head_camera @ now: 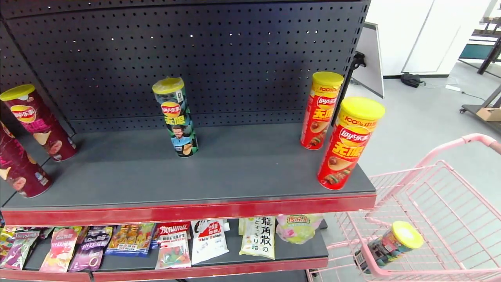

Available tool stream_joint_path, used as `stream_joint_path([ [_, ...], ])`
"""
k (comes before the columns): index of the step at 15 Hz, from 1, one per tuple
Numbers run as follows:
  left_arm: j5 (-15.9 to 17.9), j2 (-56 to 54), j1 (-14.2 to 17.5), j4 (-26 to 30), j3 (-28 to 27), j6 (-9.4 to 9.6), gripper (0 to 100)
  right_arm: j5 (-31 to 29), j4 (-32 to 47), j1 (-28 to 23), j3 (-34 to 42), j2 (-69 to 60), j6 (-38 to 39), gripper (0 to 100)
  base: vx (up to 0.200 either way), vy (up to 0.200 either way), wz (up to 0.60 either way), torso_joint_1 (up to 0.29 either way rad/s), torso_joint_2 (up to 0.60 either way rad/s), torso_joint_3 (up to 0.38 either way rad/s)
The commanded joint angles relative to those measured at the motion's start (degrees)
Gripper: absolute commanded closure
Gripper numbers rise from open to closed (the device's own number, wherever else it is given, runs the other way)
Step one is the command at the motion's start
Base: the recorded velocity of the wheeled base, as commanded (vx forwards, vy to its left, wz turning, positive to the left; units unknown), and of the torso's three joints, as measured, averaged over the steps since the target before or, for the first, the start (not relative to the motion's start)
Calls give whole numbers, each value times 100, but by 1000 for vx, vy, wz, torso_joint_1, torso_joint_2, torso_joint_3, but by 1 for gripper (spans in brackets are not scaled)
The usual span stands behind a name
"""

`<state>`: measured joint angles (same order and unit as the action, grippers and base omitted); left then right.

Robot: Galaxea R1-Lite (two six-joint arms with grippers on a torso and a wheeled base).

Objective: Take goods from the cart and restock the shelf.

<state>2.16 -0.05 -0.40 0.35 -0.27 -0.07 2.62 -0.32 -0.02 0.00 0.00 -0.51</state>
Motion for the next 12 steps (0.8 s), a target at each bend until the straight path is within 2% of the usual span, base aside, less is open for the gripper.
stream_joint_path([
  [1, 4, 5, 5, 0, 0, -1, 0, 2, -3, 2, 0, 0, -2, 0, 0, 0, -600, 2, 7, -7],
  [7, -5, 5, 5, 0, 0, -1, 0, 2, -3, 2, 0, 9, -2, 0, 0, 0, -600, 1, 3, 2],
  [12, 4, 5, 14, 0, 0, -1, 0, 2, -3, 2, 0, 0, 25, 0, 0, 0, 0, 0, 0, 0],
])
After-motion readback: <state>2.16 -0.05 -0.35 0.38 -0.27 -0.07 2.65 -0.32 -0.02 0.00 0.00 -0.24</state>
